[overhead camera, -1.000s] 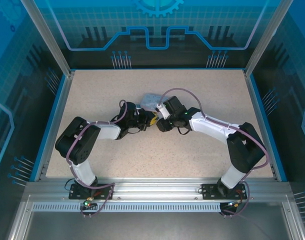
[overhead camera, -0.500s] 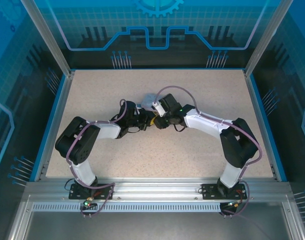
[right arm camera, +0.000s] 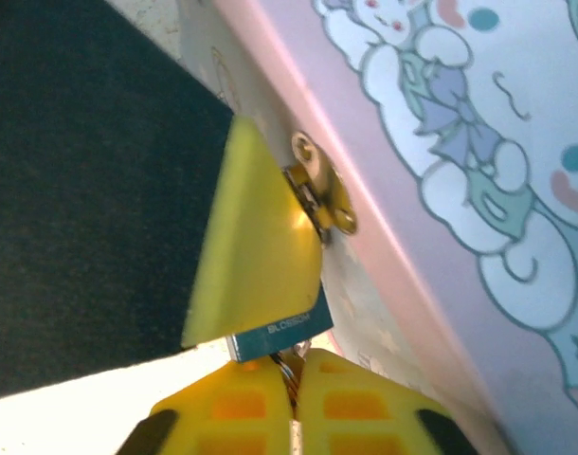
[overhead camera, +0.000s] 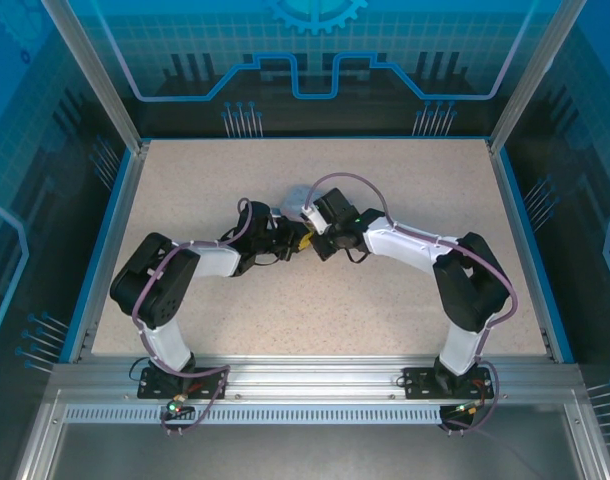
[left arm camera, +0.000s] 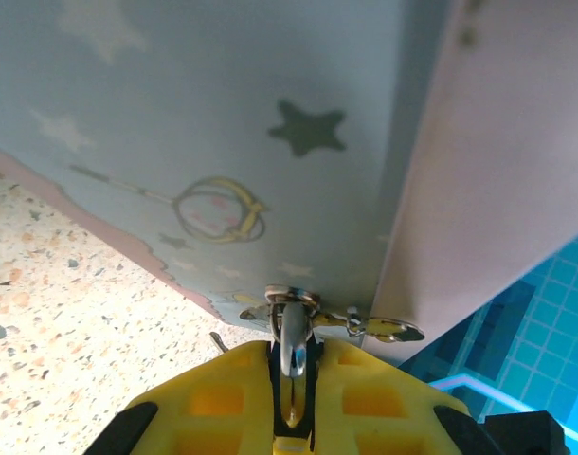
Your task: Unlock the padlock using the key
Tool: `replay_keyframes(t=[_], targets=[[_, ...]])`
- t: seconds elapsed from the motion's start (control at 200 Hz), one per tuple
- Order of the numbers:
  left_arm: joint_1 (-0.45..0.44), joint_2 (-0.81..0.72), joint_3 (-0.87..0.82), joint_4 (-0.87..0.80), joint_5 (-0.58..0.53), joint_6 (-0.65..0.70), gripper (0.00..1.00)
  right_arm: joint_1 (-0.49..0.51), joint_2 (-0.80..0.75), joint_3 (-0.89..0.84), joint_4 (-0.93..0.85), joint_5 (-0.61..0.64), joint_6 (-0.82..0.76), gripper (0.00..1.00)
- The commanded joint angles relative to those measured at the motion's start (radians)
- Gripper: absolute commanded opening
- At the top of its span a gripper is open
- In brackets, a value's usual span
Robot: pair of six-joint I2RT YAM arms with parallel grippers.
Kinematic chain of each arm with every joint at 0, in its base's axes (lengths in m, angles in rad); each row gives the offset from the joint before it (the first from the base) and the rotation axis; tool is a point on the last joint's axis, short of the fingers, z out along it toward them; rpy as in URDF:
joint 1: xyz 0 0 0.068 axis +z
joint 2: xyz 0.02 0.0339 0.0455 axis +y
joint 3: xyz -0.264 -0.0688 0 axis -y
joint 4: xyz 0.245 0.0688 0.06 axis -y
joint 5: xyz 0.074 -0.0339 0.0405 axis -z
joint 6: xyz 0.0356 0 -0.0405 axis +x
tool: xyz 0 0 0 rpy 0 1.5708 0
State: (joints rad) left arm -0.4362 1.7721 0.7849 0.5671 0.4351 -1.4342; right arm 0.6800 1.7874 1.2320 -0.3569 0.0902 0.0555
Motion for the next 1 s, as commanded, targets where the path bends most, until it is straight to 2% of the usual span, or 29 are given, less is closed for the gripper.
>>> replay_keyframes(t=[0.0,0.16,0.18,0.25,0.305,0.395,0.47,0.64,0.75,0.82,0.9,0.995], targets=[[-0.006,-0.011,0.031,0.032,0.055,-0.001,0.00,-0.005,0.017,0.027,0.022,-0.084,0.049,0.00],[-0.006,-0.004,0.014,0.040,0.044,0.017,0.00,-0.062,-0.017,0.003,0.082,-0.329,0.147,0.00],[-0.006,-0.002,0.011,0.045,0.044,0.016,0.00,-0.069,-0.018,0.001,0.086,-0.367,0.157,0.05],[-0.006,0.005,0.004,0.052,0.036,0.024,0.00,-0.095,-0.044,-0.019,0.106,-0.442,0.191,0.36],[-0.006,0.012,-0.001,0.061,0.030,0.028,0.00,-0.124,-0.072,-0.055,0.141,-0.484,0.228,0.44],[-0.005,0.024,-0.015,0.085,0.026,0.026,0.00,-0.174,-0.118,-0.126,0.202,-0.536,0.293,0.49],[-0.005,0.029,-0.024,0.092,0.026,0.030,0.00,-0.195,-0.140,-0.170,0.236,-0.541,0.337,0.50],[-0.008,0.014,-0.055,0.068,0.030,0.084,0.00,-0.205,-0.111,-0.184,0.231,-0.453,0.391,0.53],[-0.018,0.012,-0.087,0.059,0.035,0.111,0.00,-0.216,-0.062,-0.172,0.248,-0.439,0.440,0.53],[-0.028,0.018,-0.107,0.060,0.043,0.120,0.18,-0.216,-0.031,-0.164,0.262,-0.423,0.468,0.52],[-0.039,0.014,-0.137,0.074,0.046,0.123,0.45,-0.221,0.002,-0.152,0.274,-0.403,0.498,0.52],[-0.045,-0.025,-0.177,0.077,0.043,0.134,0.65,-0.235,0.036,-0.140,0.302,-0.389,0.533,0.52]])
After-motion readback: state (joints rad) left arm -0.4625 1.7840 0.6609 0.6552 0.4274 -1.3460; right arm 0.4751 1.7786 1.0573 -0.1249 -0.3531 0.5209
